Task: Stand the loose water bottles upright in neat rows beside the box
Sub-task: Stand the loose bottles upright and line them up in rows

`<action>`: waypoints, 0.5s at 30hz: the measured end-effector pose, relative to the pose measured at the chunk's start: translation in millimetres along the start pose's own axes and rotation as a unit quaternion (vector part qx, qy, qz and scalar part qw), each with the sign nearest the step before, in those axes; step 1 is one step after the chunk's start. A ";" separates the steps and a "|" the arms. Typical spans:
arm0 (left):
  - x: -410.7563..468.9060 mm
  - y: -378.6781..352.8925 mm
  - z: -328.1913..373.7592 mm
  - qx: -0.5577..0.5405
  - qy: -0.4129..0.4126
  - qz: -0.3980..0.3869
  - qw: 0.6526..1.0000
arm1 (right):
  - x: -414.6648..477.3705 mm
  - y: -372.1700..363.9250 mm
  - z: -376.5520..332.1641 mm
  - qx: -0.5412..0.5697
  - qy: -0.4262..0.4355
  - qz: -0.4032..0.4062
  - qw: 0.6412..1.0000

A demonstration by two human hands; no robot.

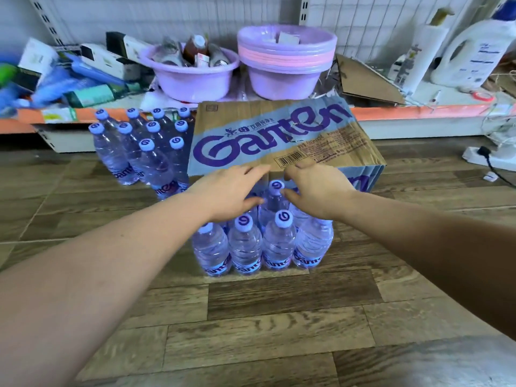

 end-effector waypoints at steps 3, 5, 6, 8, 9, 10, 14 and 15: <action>-17.3 4.3 -49.5 0.015 0.052 0.005 0.999 | 26.6 9.6 -31.8 0.012 0.031 -0.011 0.999; -27.6 4.2 -83.8 0.011 0.081 0.012 0.997 | 46.8 13.2 -57.8 0.019 0.054 -0.020 0.998; -32.2 3.3 -99.6 0.009 0.093 0.017 0.995 | 56.0 15.6 -71.4 0.023 0.063 -0.022 0.997; -40.6 0.5 -127.5 0.007 0.117 0.023 0.993 | 73.8 20.1 -97.4 0.027 0.082 -0.019 0.996; -44.4 -1.4 -139.7 0.007 0.130 0.024 0.991 | 82.6 21.5 -109.4 0.025 0.090 -0.016 0.995; -47.6 -3.6 -151.2 0.008 0.142 0.023 0.990 | 91.0 22.8 -120.5 0.024 0.097 -0.014 0.995; -56.7 -17.4 -193.0 0.001 0.181 0.010 0.983 | 124.9 21.0 -155.0 0.017 0.110 -0.022 0.994; -58.0 -22.4 -202.1 -0.008 0.190 0.001 0.982 | 133.6 19.2 -161.0 0.016 0.112 -0.025 0.993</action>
Point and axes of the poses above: each hand's wrist, its own x-axis towards the middle knuckle, its own y-axis out of the back of the hand, z = x × y, the point moved 4 cm from there along x, towards the middle knuckle, and after that the axes turned 10 degrees about -z, right-handed, at the moved point
